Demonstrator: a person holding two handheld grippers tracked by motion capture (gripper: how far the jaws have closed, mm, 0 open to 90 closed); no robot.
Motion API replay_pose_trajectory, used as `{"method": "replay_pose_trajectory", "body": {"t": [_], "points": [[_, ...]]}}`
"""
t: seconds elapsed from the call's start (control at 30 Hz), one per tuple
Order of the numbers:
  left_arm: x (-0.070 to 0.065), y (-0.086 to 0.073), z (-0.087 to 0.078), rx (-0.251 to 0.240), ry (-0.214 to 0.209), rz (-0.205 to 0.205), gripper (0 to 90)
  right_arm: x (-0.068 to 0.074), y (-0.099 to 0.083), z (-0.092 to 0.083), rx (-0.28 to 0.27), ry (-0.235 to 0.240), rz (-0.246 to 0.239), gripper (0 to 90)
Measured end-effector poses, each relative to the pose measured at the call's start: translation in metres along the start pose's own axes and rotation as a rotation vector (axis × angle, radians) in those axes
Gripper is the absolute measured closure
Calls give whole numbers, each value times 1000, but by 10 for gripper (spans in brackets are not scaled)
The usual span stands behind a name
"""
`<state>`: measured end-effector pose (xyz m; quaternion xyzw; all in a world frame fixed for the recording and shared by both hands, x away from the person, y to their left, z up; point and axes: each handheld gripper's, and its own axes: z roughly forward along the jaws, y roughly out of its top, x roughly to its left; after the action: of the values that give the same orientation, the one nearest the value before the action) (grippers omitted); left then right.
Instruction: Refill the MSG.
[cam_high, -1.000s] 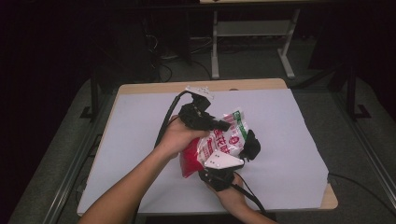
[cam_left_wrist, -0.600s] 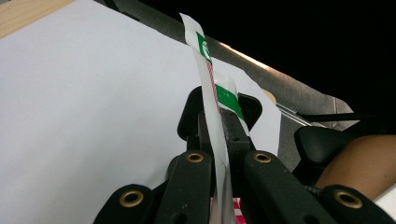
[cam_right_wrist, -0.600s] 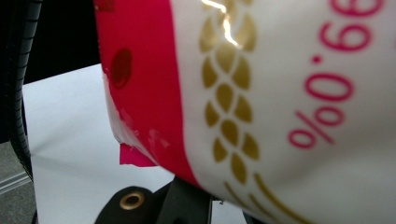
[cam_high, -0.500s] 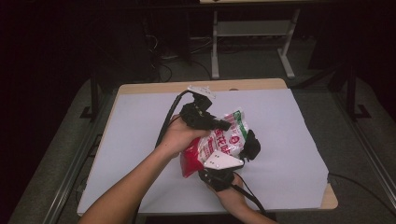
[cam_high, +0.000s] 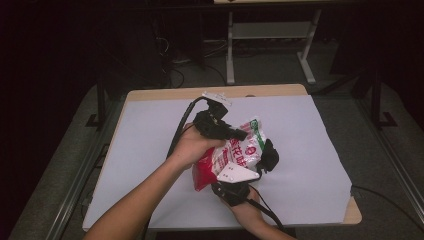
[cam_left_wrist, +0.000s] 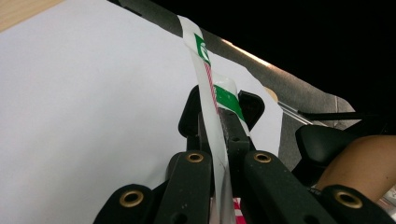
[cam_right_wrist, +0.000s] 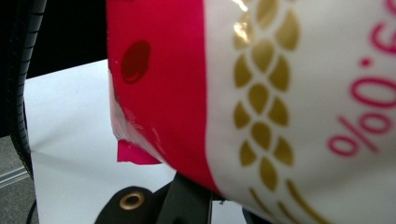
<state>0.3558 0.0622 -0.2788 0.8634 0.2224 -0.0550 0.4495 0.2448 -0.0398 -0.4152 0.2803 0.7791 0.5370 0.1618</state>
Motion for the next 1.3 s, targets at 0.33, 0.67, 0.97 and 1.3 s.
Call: {"method": "replay_pose_trajectory", "body": {"t": [0.33, 0.67, 0.97, 1.3], "points": [[1, 1, 2, 8, -1, -1, 900, -1, 0, 0, 2, 4, 7, 900], [1, 1, 2, 11, 2, 4, 900, -1, 0, 0, 1, 6, 9, 900], [1, 3, 4, 29, 9, 8, 900, -2, 0, 0, -3, 7, 9, 900], [0, 4, 7, 29, 10, -5, 900, -2, 0, 0, 0, 9, 11, 900]]}}
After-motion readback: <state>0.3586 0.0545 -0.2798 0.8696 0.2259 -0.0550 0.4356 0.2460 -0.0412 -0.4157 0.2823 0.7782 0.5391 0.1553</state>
